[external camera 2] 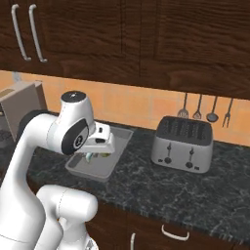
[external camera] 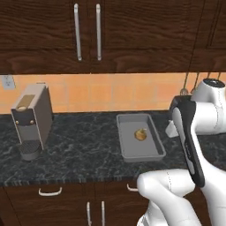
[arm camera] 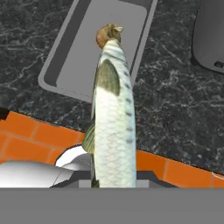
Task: Place one onion and one fish in each tupperware on the nearby counter, to pack two identical lunches.
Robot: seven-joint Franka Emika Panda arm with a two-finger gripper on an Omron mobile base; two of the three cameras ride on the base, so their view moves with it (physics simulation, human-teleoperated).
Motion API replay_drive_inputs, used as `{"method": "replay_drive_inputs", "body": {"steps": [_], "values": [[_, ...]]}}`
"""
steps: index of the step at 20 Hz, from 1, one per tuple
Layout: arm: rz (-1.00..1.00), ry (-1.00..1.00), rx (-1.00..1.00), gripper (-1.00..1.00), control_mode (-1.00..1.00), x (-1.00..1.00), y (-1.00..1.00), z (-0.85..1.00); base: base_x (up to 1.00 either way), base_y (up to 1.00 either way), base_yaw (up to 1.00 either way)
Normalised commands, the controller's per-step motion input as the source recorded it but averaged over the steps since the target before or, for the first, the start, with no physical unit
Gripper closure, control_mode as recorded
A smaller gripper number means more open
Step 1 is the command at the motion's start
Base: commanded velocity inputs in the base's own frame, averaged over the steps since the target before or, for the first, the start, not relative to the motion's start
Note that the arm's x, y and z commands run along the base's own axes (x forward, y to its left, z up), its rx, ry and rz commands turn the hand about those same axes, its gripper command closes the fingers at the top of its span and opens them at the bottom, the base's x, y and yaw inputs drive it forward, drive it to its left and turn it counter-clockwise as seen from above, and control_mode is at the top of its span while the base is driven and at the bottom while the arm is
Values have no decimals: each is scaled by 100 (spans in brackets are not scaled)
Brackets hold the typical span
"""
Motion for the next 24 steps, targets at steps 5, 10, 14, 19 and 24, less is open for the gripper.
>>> {"method": "replay_drive_inputs", "body": {"steps": [5,10,14,19,24], "values": [[0,2,-3,100,-100,15,7,-33,21,36,-7],[24,1,0,100,-100,47,-5,-82,0,0,0],[32,0,-4,100,-100,67,2,-69,0,0,0],[33,0,-12,100,-100,72,17,-37,0,0,0],[22,1,-2,100,-100,64,6,-39,0,0,0]]}}
